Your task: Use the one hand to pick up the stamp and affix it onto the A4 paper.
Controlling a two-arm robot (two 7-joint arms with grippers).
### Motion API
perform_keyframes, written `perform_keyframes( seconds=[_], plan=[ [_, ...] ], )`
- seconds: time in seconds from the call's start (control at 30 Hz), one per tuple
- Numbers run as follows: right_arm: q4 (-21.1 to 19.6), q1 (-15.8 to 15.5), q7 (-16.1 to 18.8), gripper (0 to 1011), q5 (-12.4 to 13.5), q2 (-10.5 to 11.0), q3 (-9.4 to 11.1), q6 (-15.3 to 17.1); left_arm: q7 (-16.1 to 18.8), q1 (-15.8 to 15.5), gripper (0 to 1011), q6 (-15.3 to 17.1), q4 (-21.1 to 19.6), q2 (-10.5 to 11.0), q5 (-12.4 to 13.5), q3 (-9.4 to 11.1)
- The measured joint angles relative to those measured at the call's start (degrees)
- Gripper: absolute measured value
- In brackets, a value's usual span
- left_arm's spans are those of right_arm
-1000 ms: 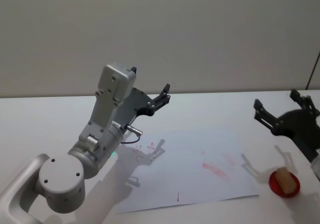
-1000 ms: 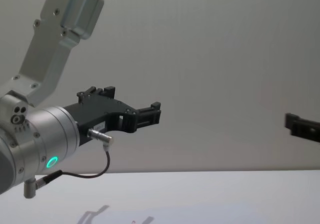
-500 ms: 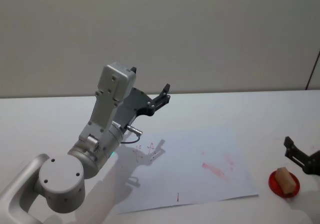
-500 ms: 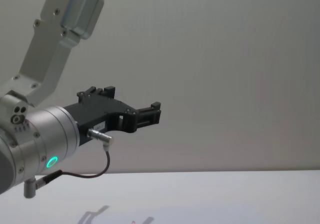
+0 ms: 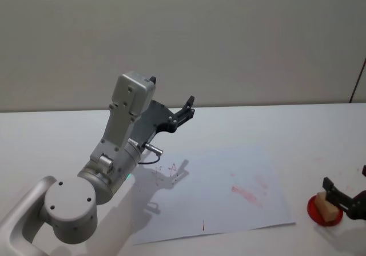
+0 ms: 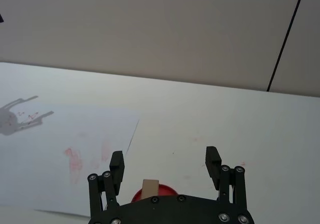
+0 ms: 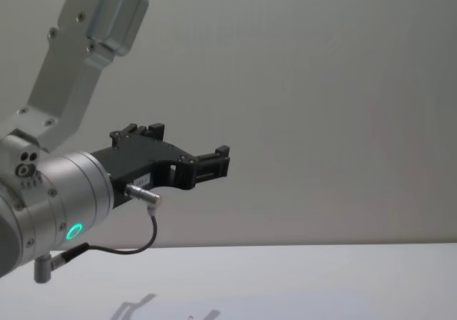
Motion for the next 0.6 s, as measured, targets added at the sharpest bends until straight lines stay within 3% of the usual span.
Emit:
perform_keyframes(
  seconds=[0.33,0.6],
  plan=[
    [0.02,-0.77,0.67,1001,-0.51,-0.39,-0.70,3.59,0.00,0.00,1001,0.00,0.00,0.00,0.00,0.00],
    [0.50,-0.90,-0.37,1001,-2.34,-1.32,-1.47,6.63,0.00,0.00,1001,0.00,0.00,0.00,0.00,0.00]
  ],
)
